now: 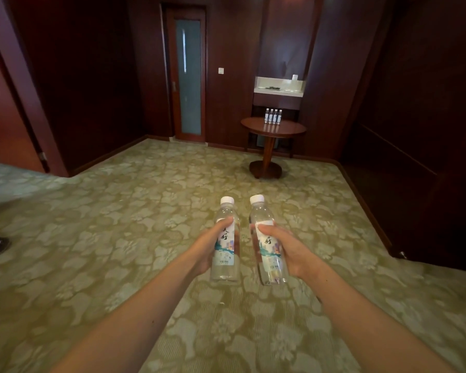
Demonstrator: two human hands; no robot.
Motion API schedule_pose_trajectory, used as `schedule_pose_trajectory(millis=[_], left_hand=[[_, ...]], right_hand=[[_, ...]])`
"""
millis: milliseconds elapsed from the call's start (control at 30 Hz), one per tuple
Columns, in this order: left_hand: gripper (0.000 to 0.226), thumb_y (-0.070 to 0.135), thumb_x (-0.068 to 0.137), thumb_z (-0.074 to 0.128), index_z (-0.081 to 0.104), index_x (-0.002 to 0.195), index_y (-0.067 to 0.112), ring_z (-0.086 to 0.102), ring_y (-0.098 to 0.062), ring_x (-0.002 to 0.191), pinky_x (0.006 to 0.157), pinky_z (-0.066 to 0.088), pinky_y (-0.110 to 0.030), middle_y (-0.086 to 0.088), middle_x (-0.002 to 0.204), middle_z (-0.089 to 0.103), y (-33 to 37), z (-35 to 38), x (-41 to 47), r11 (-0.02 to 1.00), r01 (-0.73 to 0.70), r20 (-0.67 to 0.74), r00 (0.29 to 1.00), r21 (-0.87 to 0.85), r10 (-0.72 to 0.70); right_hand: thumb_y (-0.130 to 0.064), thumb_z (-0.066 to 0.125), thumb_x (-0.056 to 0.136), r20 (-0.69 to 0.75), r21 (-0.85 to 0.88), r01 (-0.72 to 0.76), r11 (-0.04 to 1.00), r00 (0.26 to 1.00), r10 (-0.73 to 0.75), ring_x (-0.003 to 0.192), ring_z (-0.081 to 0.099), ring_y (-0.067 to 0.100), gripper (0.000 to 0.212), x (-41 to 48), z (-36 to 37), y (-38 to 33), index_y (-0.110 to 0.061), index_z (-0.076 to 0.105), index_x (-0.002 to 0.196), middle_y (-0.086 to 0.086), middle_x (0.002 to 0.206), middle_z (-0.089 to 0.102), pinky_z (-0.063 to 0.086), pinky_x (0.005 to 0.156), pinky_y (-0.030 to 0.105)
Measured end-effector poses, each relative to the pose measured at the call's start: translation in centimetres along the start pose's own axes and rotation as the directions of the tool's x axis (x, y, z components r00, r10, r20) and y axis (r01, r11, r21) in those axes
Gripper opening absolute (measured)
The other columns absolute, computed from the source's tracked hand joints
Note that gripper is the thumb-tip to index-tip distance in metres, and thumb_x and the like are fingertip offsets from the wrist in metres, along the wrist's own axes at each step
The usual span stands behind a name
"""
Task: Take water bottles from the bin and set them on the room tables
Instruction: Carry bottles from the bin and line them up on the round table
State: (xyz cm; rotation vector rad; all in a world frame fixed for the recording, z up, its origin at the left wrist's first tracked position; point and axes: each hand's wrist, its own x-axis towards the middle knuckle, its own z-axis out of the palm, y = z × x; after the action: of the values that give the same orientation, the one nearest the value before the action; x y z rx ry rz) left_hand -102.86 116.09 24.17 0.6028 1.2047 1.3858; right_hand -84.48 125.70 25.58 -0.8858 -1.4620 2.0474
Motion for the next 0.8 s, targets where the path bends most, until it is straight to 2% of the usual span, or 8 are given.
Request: schedule_pose_trajectory(millis=[133, 200, 300, 333, 433, 500, 600, 800], left_hand=[[0.058, 0.042, 0.070, 0.076, 0.068, 0.113, 0.005, 0.068, -0.023, 0.077, 0.070, 0.058, -0.036, -0.012, 0.095, 0.071, 2.3, -0.3, 9.6, 0.998, -0.062, -0.016, 0.998, 0.017, 0.062], [0.071, 0.040, 0.064, 0.081, 0.064, 0.122, 0.001, 0.068, -0.023, 0.077, 0.067, 0.058, -0.035, -0.013, 0.097, 0.071, 3.9, -0.4, 15.3, 0.998, -0.064, -0.057, 0.996, 0.027, 0.065], [0.073, 0.037, 0.062, 0.084, 0.064, 0.120, -0.003, 0.067, -0.023, 0.073, 0.068, 0.059, -0.034, -0.013, 0.093, 0.071, 7.5, -0.5, 25.0, 0.994, -0.096, -0.048, 0.994, 0.051, 0.098], [0.072, 0.036, 0.062, 0.086, 0.065, 0.120, -0.002, 0.067, -0.023, 0.074, 0.071, 0.058, -0.034, -0.012, 0.093, 0.072, 8.5, -0.4, 27.0, 0.991, -0.112, -0.040, 0.993, 0.069, 0.115], [0.065, 0.033, 0.061, 0.086, 0.066, 0.118, 0.008, 0.070, -0.021, 0.083, 0.079, 0.057, -0.036, -0.011, 0.099, 0.074, 12.2, 0.3, 34.0, 0.986, -0.144, 0.014, 0.990, 0.085, 0.144], [0.063, 0.031, 0.062, 0.084, 0.066, 0.119, 0.011, 0.071, -0.022, 0.087, 0.082, 0.058, -0.036, -0.009, 0.101, 0.075, 14.1, 1.0, 38.9, 0.986, -0.131, 0.025, 0.991, 0.101, 0.129], [0.064, 0.034, 0.062, 0.083, 0.066, 0.120, 0.013, 0.070, -0.021, 0.092, 0.087, 0.055, -0.034, -0.007, 0.103, 0.076, 16.5, 2.0, 45.4, 0.976, -0.127, 0.051, 0.992, 0.179, 0.119], [0.062, 0.032, 0.061, 0.081, 0.066, 0.119, 0.017, 0.068, -0.018, 0.088, 0.078, 0.053, -0.030, -0.008, 0.108, 0.074, 20.1, 3.7, 59.8, 0.964, -0.113, 0.058, 0.993, 0.242, 0.102]], right_hand=[[-0.027, 0.086, 0.062, -0.037, -0.075, 0.021, 0.997, 0.999, -0.024, 0.097, 0.067, 0.032, 0.064, 9.0, -4.5, -2.3, -0.005, 0.070, 0.119, 0.021, 0.117, 0.070, 0.052, 0.095, 0.050], [-0.029, 0.087, 0.061, -0.040, -0.090, 0.026, 0.996, 0.999, -0.030, 0.099, 0.067, 0.033, 0.063, 13.9, -6.7, -3.8, -0.006, 0.071, 0.118, 0.021, 0.118, 0.070, 0.050, 0.098, 0.052], [-0.039, 0.095, 0.049, -0.081, -0.118, 0.029, 0.993, 0.996, -0.039, 0.100, 0.069, 0.030, 0.081, 22.1, -10.0, -7.1, -0.012, 0.071, 0.120, 0.014, 0.115, 0.073, 0.055, 0.095, 0.047], [-0.040, 0.095, 0.047, -0.097, -0.146, 0.032, 0.989, 0.994, -0.047, 0.099, 0.069, 0.028, 0.080, 23.6, -10.5, -8.2, -0.013, 0.072, 0.119, 0.011, 0.113, 0.074, 0.056, 0.093, 0.044], [-0.034, 0.086, 0.059, -0.127, -0.161, 0.048, 0.986, 0.990, -0.069, 0.091, 0.068, 0.020, 0.058, 29.3, -12.9, -11.6, -0.014, 0.074, 0.112, 0.006, 0.103, 0.075, 0.056, 0.077, 0.034], [-0.030, 0.084, 0.065, -0.165, -0.164, 0.031, 0.986, 0.985, -0.058, 0.090, 0.069, 0.019, 0.049, 33.3, -15.0, -13.6, -0.015, 0.074, 0.111, 0.005, 0.101, 0.075, 0.056, 0.075, 0.032], [-0.030, 0.085, 0.062, -0.192, -0.151, 0.032, 0.988, 0.980, -0.061, 0.092, 0.070, 0.020, 0.054, 38.8, -18.6, -16.0, -0.017, 0.074, 0.112, 0.008, 0.105, 0.076, 0.057, 0.074, 0.032], [-0.029, 0.083, 0.065, -0.170, -0.164, 0.054, 0.985, 0.982, -0.082, 0.088, 0.072, 0.018, 0.055, 51.4, -26.4, -20.5, -0.015, 0.070, 0.117, 0.006, 0.103, 0.077, 0.056, 0.073, 0.029]])
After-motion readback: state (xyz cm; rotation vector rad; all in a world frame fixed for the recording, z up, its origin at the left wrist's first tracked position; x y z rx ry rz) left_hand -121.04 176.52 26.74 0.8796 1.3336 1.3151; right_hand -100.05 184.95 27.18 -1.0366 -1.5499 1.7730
